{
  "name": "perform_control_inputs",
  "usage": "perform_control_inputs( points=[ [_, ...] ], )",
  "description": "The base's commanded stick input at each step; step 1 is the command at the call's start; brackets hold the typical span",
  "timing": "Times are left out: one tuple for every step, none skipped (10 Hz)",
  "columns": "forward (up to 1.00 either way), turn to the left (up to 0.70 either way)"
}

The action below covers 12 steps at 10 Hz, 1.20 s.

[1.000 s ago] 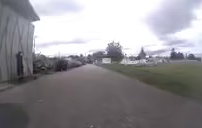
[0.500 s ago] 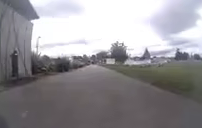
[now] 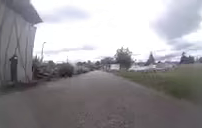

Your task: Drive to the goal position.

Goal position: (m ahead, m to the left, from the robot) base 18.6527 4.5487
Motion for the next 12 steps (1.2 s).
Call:
perform_control_inputs(
  points=[
    [1.0, 0.0],
    [1.0, 0.0],
    [1.0, 0.0],
    [1.0, 0.0],
    [1.0, 0.0],
    [1.0, 0.0],
    [1.0, 0.0],
    [1.0, 0.0],
    [1.0, 0.0],
    [1.0, 0.0],
    [1.0, 0.0],
    [1.0, 0.0]
  ],
)
